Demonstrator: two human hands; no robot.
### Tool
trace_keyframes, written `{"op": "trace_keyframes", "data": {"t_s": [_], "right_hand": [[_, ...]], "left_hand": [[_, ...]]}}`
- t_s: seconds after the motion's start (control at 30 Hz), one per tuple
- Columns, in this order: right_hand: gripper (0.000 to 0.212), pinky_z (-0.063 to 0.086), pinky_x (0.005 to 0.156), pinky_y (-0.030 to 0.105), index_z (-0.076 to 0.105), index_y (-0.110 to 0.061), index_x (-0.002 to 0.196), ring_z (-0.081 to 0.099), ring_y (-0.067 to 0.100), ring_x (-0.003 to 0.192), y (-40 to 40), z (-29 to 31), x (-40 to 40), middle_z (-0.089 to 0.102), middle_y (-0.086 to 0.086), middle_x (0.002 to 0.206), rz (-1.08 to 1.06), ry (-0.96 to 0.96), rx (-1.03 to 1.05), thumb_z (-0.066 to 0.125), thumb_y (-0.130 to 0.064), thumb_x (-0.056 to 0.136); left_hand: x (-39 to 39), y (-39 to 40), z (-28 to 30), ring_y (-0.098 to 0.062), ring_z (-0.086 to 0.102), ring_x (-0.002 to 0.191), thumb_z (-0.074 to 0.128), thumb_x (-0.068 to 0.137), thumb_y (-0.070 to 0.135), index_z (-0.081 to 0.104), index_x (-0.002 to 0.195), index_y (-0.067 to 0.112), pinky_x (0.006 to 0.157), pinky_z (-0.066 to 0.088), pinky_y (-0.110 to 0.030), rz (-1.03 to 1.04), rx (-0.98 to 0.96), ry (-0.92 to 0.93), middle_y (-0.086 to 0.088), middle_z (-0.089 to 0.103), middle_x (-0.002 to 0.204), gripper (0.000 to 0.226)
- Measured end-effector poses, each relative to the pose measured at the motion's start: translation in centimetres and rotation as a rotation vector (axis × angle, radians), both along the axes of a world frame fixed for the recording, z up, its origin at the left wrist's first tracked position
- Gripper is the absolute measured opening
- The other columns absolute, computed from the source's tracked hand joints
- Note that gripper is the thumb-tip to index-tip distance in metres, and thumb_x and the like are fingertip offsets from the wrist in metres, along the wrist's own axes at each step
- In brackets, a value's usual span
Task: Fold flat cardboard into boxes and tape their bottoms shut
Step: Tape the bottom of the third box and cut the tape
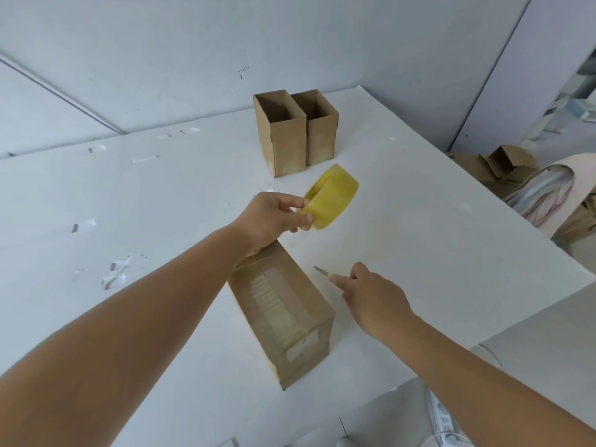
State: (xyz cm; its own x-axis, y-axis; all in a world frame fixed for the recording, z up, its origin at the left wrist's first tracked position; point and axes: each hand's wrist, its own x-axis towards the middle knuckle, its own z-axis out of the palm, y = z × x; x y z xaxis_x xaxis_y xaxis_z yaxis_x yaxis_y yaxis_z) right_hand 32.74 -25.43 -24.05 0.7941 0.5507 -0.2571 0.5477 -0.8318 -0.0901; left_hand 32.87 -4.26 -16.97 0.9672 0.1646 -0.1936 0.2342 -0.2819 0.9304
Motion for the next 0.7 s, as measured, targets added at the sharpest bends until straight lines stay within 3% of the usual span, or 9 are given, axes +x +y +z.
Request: {"op": "trace_keyframes", "data": {"t_s": [0.13, 0.2, 0.23, 0.3, 0.37, 0.47, 0.57, 0.63, 0.7], "right_hand": [[0.05, 0.043, 0.072, 0.031, 0.028, -0.036, 0.145, 0.045, 0.024, 0.103, 0.3, -2.1, 0.4, 0.045, 0.003, 0.121, -0.051, 0.005, 0.074, 0.041, -0.026, 0.098], [0.039, 0.045, 0.078, 0.028, 0.05, -0.03, 0.132, 0.049, 0.021, 0.108, 1.0, -1.4, 0.6, 0.056, -0.002, 0.114, -0.168, 0.051, 0.366, 0.044, -0.042, 0.095], [0.035, 0.046, 0.075, 0.022, 0.062, -0.03, 0.115, 0.055, 0.013, 0.102, 1.6, -0.5, 0.4, 0.063, -0.009, 0.102, -0.282, 0.172, 0.595, 0.049, -0.049, 0.09], [0.04, 0.044, 0.058, 0.01, 0.068, -0.029, 0.084, 0.06, -0.004, 0.078, 3.3, 1.7, -0.3, 0.067, -0.015, 0.076, -0.499, 0.518, 0.977, 0.055, -0.065, 0.072], [0.051, 0.045, 0.061, 0.015, 0.068, -0.025, 0.082, 0.062, -0.001, 0.081, 4.9, 2.8, -0.8, 0.07, -0.011, 0.082, -0.584, 0.736, 1.099, 0.058, -0.071, 0.061], [0.039, 0.046, 0.077, 0.027, 0.069, -0.02, 0.086, 0.063, 0.009, 0.094, 6.6, 3.4, -1.0, 0.072, -0.007, 0.092, -0.677, 0.838, 1.209, 0.068, -0.056, 0.071], [0.021, 0.049, 0.081, 0.036, 0.07, -0.015, 0.078, 0.063, 0.016, 0.08, 7.2, 3.5, -1.0, 0.073, 0.0, 0.086, -0.782, 0.891, 1.275, 0.072, -0.036, 0.078], [0.019, 0.054, 0.073, 0.035, 0.07, -0.01, 0.082, 0.064, 0.019, 0.073, 7.3, 3.4, -1.3, 0.073, 0.001, 0.08, -0.798, 0.938, 1.271, 0.071, -0.029, 0.081], [0.022, 0.053, 0.053, 0.025, 0.069, -0.002, 0.085, 0.064, 0.017, 0.061, 7.2, 3.5, -1.9, 0.072, 0.001, 0.071, -0.803, 0.999, 1.289, 0.07, -0.024, 0.083]], "left_hand": [[-0.1, -0.1, -0.1, -0.001, 0.054, 0.057, 0.077, 0.079, 0.016, 0.073, 0.104, 0.015, 0.058, 0.043, -0.008, -0.002, 0.007, 0.029, 0.002, 0.07, 0.071, 0.025], [-0.1, -0.3, 0.0, -0.001, 0.054, 0.057, 0.077, 0.079, 0.016, 0.073, 0.103, 0.015, 0.058, 0.043, -0.008, 0.002, 0.001, 0.032, 0.002, 0.07, 0.07, 0.025], [-0.1, -0.3, 0.0, -0.001, 0.054, 0.057, 0.077, 0.079, 0.016, 0.074, 0.102, 0.016, 0.058, 0.044, -0.008, 0.004, -0.004, 0.031, 0.002, 0.07, 0.07, 0.024], [-0.1, -0.4, 0.1, -0.002, 0.054, 0.059, 0.077, 0.079, 0.016, 0.074, 0.1, 0.017, 0.059, 0.044, -0.009, -0.003, -0.008, 0.036, 0.002, 0.071, 0.071, 0.021], [-0.1, -0.4, 0.2, -0.006, 0.055, 0.064, 0.077, 0.078, 0.018, 0.074, 0.101, 0.017, 0.06, 0.045, -0.01, -0.001, -0.002, 0.05, 0.001, 0.072, 0.073, 0.023], [-0.1, -0.4, 0.1, -0.008, 0.059, 0.067, 0.078, 0.077, 0.017, 0.072, 0.105, 0.015, 0.064, 0.046, -0.013, 0.019, -0.023, 0.067, -0.004, 0.073, 0.077, 0.028], [-0.4, -0.3, 0.0, -0.003, 0.059, 0.061, 0.076, 0.079, 0.016, 0.072, 0.104, 0.014, 0.059, 0.045, -0.011, 0.024, -0.046, 0.065, 0.0, 0.073, 0.073, 0.026], [-0.4, -0.4, -0.1, -0.002, 0.058, 0.06, 0.074, 0.082, 0.018, 0.073, 0.101, 0.016, 0.06, 0.045, -0.012, 0.063, -0.066, 0.036, 0.005, 0.072, 0.071, 0.02], [-0.3, -0.3, -0.1, -0.005, 0.057, 0.062, 0.072, 0.084, 0.02, 0.073, 0.1, 0.018, 0.065, 0.046, -0.016, 0.15, -0.136, -0.011, 0.006, 0.071, 0.073, 0.016]]}}
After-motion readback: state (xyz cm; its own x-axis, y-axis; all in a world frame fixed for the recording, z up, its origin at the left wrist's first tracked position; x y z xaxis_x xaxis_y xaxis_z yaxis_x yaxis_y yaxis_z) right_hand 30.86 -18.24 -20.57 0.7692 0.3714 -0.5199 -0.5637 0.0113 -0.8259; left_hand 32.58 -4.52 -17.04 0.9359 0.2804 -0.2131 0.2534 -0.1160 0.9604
